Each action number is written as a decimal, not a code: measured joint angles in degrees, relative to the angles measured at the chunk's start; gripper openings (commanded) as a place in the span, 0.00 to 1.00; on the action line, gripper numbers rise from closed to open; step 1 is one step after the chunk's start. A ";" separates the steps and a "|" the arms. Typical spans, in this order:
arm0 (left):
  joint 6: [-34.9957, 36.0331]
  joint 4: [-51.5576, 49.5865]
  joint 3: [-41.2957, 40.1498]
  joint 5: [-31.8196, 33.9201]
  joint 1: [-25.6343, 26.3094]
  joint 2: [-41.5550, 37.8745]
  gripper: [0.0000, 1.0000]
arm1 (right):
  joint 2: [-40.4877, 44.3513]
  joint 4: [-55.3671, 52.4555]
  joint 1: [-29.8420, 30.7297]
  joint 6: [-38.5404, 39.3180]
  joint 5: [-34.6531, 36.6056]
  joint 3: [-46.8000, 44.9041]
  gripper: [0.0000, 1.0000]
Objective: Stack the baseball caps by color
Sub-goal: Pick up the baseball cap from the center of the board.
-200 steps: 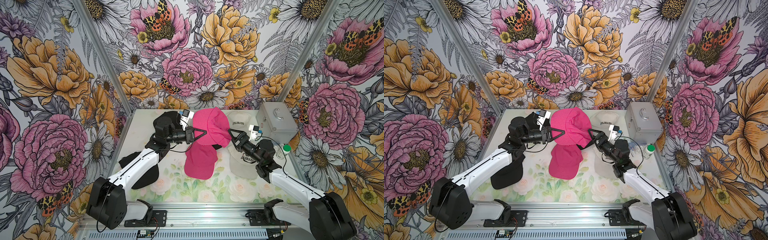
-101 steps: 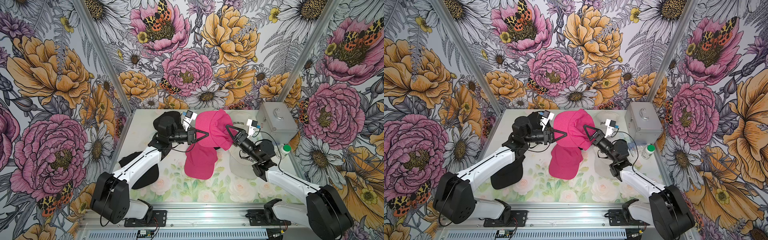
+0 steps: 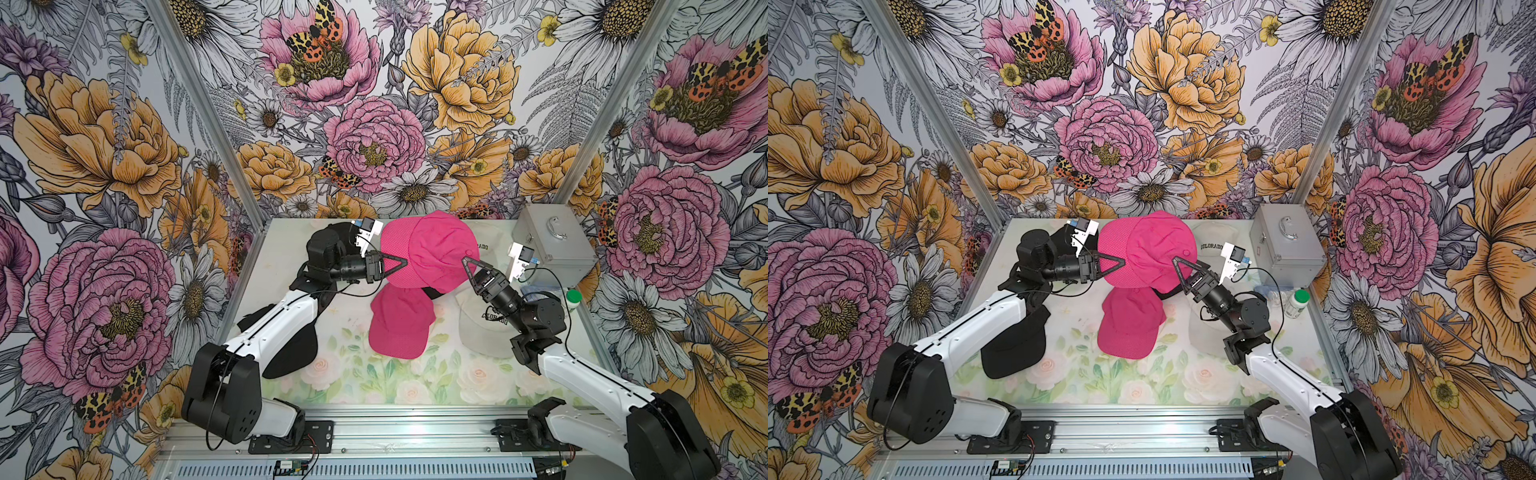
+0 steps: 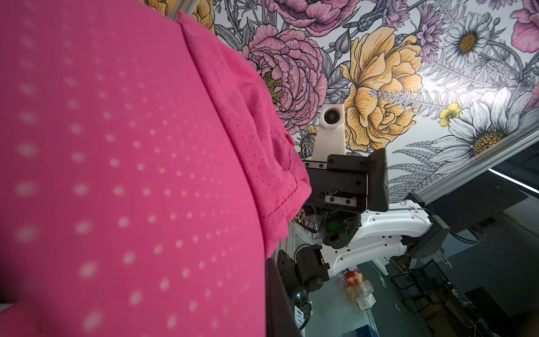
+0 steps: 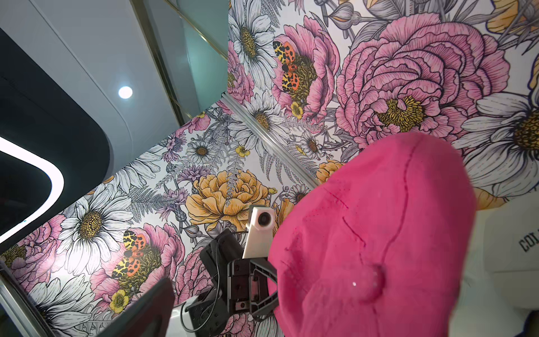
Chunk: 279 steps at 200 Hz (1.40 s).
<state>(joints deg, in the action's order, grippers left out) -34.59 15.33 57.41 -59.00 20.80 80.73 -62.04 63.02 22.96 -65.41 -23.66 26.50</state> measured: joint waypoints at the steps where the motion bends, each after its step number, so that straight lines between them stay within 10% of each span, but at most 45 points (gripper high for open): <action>1: 0.00 0.00 0.00 -0.02 -0.02 0.02 0.00 | 0.00 0.04 0.00 0.00 -0.02 0.00 0.99; 57: 0.04 -0.02 0.00 -1.03 0.48 0.68 0.00 | -1.03 0.90 0.11 1.66 -0.92 2.19 0.98; 207: -1.05 0.44 0.00 -1.29 -0.37 4.13 0.00 | -7.02 1.60 0.11 1.20 -4.31 6.47 0.26; 279: -1.03 0.50 0.00 -1.29 -0.48 3.56 0.00 | -7.02 -2.60 0.11 3.89 -3.28 6.58 0.50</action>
<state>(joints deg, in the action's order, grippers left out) -35.62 15.84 57.41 -60.29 20.32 84.29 -69.06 60.42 23.07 -61.52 -26.94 33.08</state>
